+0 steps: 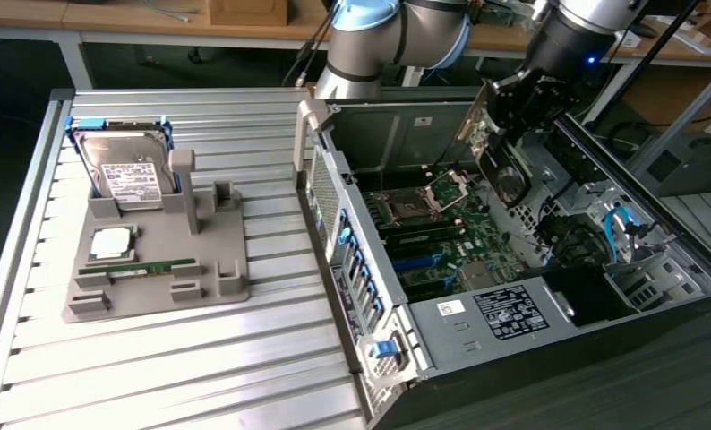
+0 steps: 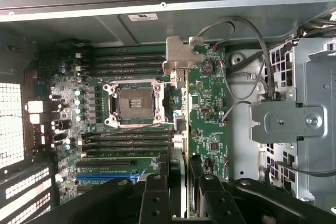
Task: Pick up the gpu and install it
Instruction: 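Pick up the gpu and move the gpu toward the slot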
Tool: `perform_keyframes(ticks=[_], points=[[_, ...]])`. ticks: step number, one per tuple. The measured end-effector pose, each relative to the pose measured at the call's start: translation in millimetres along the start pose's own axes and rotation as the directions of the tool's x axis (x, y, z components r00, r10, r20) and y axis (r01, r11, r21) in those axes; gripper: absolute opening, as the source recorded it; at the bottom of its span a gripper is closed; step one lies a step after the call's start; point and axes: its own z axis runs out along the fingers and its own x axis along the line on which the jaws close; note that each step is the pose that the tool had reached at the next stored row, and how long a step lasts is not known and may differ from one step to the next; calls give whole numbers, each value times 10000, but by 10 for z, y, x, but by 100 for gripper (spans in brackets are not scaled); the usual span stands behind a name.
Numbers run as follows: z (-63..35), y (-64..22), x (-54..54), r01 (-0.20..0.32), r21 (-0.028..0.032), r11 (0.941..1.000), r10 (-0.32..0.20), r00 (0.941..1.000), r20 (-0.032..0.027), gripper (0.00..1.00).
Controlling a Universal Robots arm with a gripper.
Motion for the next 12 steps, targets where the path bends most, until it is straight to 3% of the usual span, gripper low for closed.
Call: perform_keyframes(ticks=[12], points=[[50,-2,-8,31,2,10000,-31,10000,-1,27]])
